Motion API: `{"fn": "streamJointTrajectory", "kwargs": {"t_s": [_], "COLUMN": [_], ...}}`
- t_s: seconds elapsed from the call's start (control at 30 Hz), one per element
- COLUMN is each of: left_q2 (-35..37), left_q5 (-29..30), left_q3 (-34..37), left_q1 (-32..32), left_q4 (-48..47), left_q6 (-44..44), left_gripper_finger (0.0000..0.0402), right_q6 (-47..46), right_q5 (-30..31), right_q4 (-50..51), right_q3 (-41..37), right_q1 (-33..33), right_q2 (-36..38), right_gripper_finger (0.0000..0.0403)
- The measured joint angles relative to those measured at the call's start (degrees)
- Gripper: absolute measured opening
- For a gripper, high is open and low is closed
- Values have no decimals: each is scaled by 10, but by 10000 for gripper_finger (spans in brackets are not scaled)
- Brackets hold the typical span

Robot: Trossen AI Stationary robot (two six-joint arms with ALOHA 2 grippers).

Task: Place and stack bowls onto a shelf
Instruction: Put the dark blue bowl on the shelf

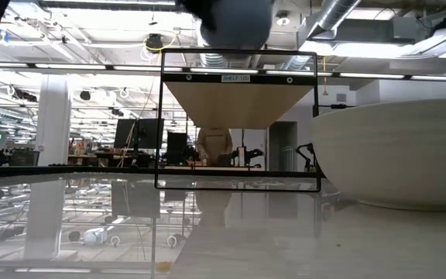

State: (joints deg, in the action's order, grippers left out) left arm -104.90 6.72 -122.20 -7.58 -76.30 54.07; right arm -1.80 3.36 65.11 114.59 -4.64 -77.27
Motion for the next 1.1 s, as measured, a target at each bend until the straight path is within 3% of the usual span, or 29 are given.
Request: {"fn": "streamJointTrajectory", "kwargs": {"t_s": [0.23,0.37,0.73,1.1], "left_q2": [86,117,120,119], "left_q5": [29,52,62,53], "left_q3": [225,294,282,282], "left_q1": [9,8,37,62], "left_q4": [49,85,110,111], "left_q6": [38,80,193,228], "left_gripper_finger": [0,0,0,0], "right_q6": [-15,-14,-7,-8], "right_q5": [-1,-1,13,14], "right_q4": [27,33,36,35], "right_q3": [0,0,0,0], "right_q1": [1,0,0,0], "right_q2": [3,2,1,1], "right_gripper_finger": [281,281,281,281]}}
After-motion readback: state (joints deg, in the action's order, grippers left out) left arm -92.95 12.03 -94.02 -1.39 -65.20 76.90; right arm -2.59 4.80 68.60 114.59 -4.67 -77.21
